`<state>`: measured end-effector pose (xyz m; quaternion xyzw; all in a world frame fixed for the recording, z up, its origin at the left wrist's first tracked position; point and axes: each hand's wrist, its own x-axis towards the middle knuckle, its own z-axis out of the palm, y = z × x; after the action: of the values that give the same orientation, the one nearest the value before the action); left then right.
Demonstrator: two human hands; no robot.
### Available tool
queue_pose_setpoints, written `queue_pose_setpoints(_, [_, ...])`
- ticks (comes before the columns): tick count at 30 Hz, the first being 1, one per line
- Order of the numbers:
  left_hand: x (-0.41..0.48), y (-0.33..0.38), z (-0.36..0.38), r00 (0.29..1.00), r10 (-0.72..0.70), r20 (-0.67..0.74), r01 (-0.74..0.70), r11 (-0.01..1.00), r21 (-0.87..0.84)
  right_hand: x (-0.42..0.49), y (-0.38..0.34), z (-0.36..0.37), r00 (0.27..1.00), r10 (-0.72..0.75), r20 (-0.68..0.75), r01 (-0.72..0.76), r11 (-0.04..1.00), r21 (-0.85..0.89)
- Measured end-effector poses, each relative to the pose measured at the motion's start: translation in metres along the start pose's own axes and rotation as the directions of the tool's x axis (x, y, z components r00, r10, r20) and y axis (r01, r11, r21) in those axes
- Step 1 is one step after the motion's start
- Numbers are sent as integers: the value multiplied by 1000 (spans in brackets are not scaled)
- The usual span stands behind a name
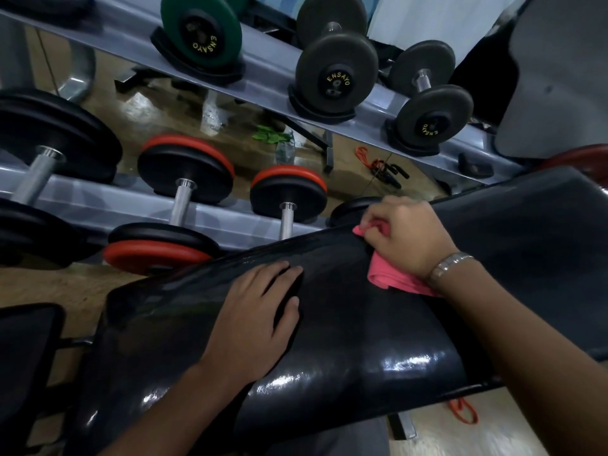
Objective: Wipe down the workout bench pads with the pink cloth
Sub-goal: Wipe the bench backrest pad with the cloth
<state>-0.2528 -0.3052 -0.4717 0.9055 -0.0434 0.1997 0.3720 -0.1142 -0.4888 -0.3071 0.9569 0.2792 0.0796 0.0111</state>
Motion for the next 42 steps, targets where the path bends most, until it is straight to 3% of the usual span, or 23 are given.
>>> queue_pose_setpoints(3, [0,0,0,1000,0,-11,-1,1000,-4,4,-8,13,993,69,-98,-79,992,-96])
queue_pose_setpoints(7, [0,3,0,1000,13,-24,-13,1000,2,-4,-21,17,998,-62,19,62,998,17])
queue_pose_setpoints(9, [0,3,-1,1000,16,-24,-16,1000,5,-1,-22,13,999,-25,36,23,999,46])
queue_pose_setpoints(12, [0,1,0,999,17,-27,-17,1000,-2,5,-29,23,995,77,-58,-79,996,-41])
queue_pose_setpoints(17, [2,1,-1,999,32,-24,-31,999,10,-1,-46,33,997,-61,41,59,997,54])
queue_pose_setpoints(19, [2,-1,-3,999,37,-7,-37,999,5,4,-50,30,999,-19,49,16,999,48])
queue_pose_setpoints(22, [0,-5,-12,999,35,21,-34,999,-40,11,-63,42,997,60,-58,-64,995,-71])
queue_pose_setpoints(27, [-19,-25,-28,1000,-2,1,2,1000,-15,4,-78,54,995,-97,9,96,995,22])
queue_pose_setpoints(29, [-28,-36,-33,999,-32,-4,32,999,17,8,-79,52,998,-53,38,52,998,33])
queue_pose_setpoints(32, [-40,-52,-37,995,-101,-22,103,993,57,14,-86,65,999,34,-37,-37,995,-95])
queue_pose_setpoints(37, [-53,-63,-35,989,-147,-10,147,984,97,16,-92,66,995,-87,58,87,996,3])
queue_pose_setpoints(42, [-57,-66,-32,990,-142,-27,143,986,81,29,-97,70,999,-5,32,7,998,-55])
